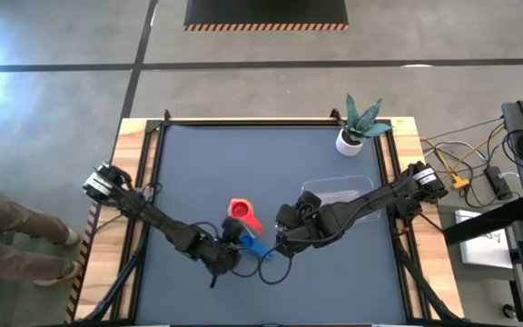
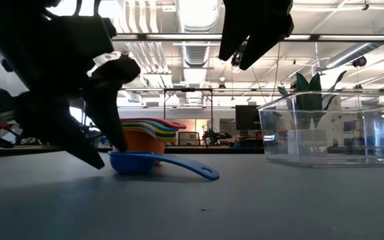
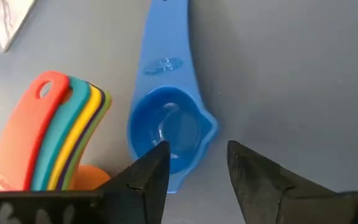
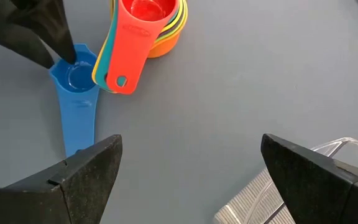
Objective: Nest measuring cups in basket
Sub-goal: Stack the blue measuring cup on top of the red measuring cup
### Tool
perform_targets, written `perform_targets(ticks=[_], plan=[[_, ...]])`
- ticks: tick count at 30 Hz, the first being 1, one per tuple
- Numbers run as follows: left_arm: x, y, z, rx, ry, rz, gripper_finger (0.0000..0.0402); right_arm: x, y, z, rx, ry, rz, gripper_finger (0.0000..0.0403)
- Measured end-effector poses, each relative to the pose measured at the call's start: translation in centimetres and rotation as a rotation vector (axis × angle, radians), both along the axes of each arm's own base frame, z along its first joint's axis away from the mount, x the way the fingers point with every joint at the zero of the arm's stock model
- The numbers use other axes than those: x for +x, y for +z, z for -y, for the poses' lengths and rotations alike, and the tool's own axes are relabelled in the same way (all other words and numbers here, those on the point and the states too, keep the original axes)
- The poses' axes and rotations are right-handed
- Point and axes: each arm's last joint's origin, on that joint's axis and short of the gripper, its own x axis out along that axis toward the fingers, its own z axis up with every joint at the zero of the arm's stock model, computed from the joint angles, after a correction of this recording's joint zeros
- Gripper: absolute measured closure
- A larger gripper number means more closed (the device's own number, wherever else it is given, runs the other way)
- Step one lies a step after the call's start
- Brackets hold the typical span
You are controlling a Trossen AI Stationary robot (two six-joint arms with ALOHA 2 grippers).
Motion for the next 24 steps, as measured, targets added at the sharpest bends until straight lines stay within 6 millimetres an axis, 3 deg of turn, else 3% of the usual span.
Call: perform_targets(ticks=[7, 14, 24], plan=[[0.5, -0.7, -0.9, 0.03, 0.004, -0.028, 0.0297, 0.0, 0.0, 0.0, 0.0, 0.001, 0.0, 0.003], [0.5, -0.9, -0.8, -0.003, -0.031, -0.062, 0.0391, 0.0, 0.0, 0.0, -0.003, 0.006, -0.002, 0.003], [-1.7, 0.5, 1.4, -0.185, -0.116, -0.151, 0.04, 0.0, 0.0, 0.0, -0.004, 0.006, -0.003, 0.003]])
